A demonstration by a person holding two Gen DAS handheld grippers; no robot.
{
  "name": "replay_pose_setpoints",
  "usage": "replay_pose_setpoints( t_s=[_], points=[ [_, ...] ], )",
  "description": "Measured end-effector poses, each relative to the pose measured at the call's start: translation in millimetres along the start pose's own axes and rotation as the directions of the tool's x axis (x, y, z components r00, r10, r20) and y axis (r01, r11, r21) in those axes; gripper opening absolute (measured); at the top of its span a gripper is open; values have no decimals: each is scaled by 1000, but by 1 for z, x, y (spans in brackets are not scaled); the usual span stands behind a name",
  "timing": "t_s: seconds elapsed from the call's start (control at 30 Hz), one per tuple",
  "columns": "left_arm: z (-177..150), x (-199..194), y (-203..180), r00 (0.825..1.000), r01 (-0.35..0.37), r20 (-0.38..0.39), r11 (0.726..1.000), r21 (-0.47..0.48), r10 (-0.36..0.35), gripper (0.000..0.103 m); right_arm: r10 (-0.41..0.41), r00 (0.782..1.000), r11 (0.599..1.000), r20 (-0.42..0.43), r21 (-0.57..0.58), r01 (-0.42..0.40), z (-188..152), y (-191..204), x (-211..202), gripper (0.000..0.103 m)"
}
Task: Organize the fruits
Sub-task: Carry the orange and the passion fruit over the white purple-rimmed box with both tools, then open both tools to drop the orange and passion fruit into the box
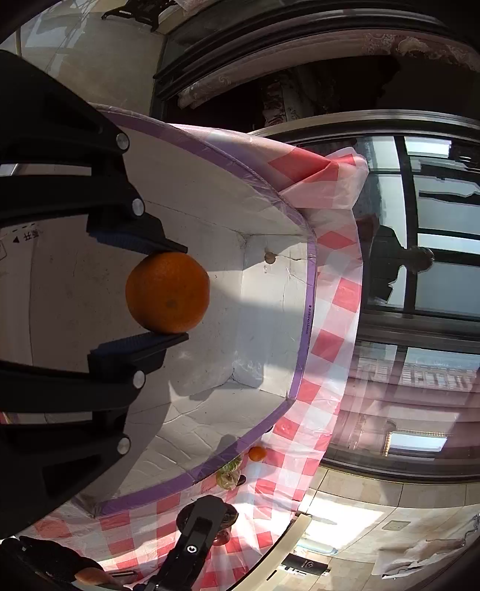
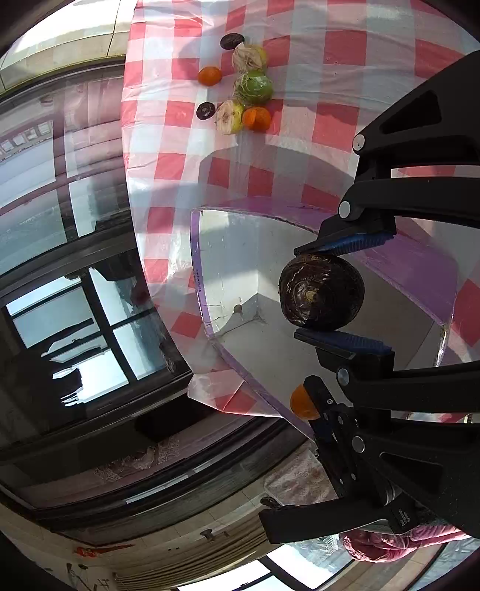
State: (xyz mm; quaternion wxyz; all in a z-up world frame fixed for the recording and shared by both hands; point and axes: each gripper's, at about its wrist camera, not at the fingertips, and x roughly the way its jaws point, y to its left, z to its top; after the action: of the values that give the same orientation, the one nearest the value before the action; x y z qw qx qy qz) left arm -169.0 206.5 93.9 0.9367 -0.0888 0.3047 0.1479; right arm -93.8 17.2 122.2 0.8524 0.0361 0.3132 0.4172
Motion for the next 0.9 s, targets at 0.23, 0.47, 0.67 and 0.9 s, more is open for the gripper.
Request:
replay_pose_setpoints(
  t_s=[0.23, 0.47, 0.67, 0.9],
  points=[
    [3, 31, 6, 986, -26, -161, 996, 86, 40, 40, -270, 918, 904, -291, -404, 138, 4, 49, 83, 39],
    [3, 52, 15, 959, -14, -277, 989, 149, 55, 41, -382, 783, 847, -490, -525, 85, -11, 42, 139, 38],
    [5, 53, 13, 950, -4, -305, 981, 196, 65, 41, -422, 748, 825, -512, -559, 83, -17, 38, 143, 39],
    [5, 53, 12, 945, 14, -323, 978, 208, 55, 52, -425, 745, 820, -514, -568, 76, -19, 35, 140, 47]
  ],
)
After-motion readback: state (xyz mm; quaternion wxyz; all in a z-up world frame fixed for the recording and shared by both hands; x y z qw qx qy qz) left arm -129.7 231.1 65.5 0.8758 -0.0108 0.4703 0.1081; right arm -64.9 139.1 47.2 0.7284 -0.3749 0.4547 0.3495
